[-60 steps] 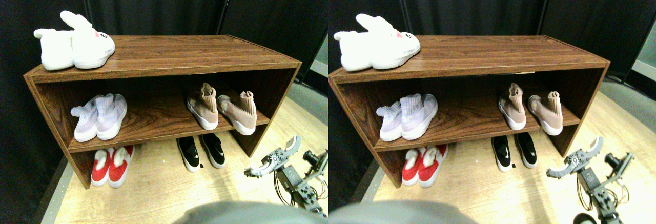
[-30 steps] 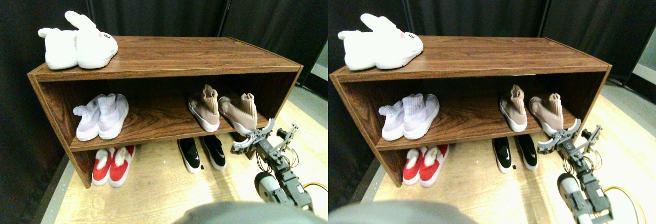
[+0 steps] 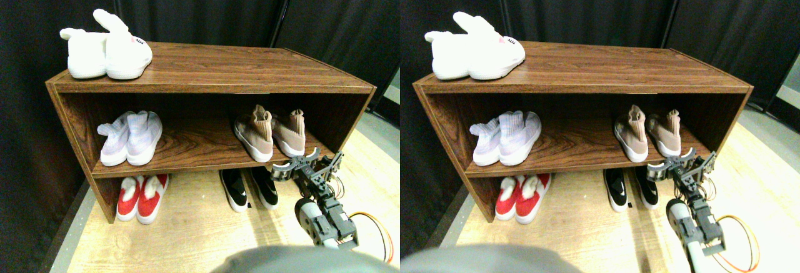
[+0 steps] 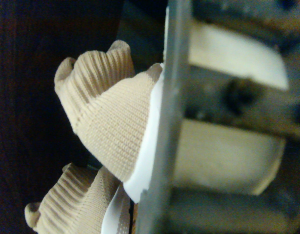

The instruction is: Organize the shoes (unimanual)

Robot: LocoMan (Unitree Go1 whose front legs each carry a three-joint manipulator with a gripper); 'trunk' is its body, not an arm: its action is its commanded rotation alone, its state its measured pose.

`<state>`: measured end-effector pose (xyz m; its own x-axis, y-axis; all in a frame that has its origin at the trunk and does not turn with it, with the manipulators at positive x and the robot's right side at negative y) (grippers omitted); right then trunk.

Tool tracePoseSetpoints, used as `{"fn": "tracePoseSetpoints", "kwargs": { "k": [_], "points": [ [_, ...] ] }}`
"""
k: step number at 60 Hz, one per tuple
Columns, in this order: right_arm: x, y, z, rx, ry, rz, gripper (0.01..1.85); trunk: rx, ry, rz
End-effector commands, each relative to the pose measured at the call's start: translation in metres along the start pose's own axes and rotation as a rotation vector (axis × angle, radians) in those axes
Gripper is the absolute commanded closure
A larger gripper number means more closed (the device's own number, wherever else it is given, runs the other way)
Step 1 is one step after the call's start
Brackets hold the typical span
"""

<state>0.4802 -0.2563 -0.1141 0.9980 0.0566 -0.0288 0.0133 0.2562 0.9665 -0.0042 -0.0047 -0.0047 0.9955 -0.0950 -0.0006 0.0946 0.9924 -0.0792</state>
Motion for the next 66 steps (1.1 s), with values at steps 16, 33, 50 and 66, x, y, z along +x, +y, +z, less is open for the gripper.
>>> {"fn": "tracePoseSetpoints", "kwargs": {
  "k": [16, 33, 50, 66],
  "points": [
    [-0.02, 0.016, 0.003, -0.054, 0.037, 0.074, 0.09, -0.012, 0.022, 0.002],
    [-0.061, 0.024, 0.008, -0.082, 0.073, 0.146, 0.08, -0.005, 0.02, -0.008],
    [-0.092, 0.029, 0.028, -0.09, -0.075, 0.169, 0.97, 0.0, 0.016, -0.023],
    [-0.101, 0.041, 0.05, -0.202, -0.241, 0.233, 1.8, 0.0, 0.018, -0.026]
  ]
}}
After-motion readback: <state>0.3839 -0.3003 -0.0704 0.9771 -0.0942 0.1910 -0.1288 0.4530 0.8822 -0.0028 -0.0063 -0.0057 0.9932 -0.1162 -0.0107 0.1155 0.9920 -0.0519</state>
